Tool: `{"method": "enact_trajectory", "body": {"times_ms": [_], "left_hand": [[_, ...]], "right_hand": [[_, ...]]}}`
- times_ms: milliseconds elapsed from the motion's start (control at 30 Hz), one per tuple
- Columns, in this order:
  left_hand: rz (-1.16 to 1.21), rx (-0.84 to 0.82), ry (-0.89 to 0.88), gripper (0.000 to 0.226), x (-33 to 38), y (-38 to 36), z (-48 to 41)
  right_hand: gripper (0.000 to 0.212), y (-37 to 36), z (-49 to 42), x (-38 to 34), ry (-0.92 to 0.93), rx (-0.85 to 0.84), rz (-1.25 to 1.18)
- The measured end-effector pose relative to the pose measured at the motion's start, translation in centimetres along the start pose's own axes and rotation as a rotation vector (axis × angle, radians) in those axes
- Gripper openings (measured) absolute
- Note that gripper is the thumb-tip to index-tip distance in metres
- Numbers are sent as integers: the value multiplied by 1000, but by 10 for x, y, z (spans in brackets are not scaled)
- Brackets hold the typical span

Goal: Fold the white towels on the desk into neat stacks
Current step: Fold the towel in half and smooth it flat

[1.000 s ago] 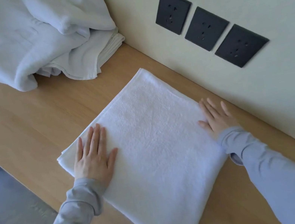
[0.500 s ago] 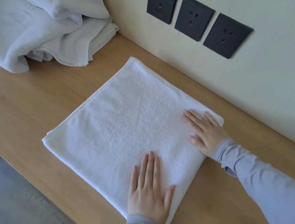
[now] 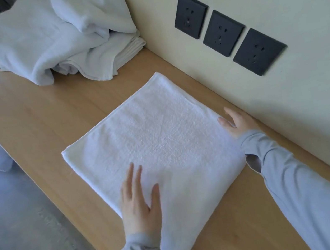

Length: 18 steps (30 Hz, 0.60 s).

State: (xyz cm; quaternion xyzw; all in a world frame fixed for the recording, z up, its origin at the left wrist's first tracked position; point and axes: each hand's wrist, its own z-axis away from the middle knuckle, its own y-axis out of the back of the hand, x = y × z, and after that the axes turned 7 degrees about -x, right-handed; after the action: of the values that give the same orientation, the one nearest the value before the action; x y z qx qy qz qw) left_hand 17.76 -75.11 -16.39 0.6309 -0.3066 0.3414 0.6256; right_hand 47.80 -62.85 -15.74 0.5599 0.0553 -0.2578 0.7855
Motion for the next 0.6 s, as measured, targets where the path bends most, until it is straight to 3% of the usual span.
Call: {"method": "enact_trajectory", "body": {"times_ms": [100,167,200,300,433,600], "left_hand": [[241,348,653,65,-4,29,-26],[449,351,969,62,-14,38,-37],[541,310,1035,52,-19,38,-39],[608,163,1063,44,-25,34,-37],[627,121,1045,45,-33,36,-45],[487,208,747,40,-31,40,-49]], "right_hand": [[65,1,-26,-31,-63,-142,-181],[67,-2,-41,-46,-115,-189,-198],[67,-3,-48,-51,-134,-192,-208],[77,-3,-65,-58,-195,-256,-248],[98,1,-74,-58,-240,-360,-158],[98,19,-47,-57,-159,-266,-146]]}}
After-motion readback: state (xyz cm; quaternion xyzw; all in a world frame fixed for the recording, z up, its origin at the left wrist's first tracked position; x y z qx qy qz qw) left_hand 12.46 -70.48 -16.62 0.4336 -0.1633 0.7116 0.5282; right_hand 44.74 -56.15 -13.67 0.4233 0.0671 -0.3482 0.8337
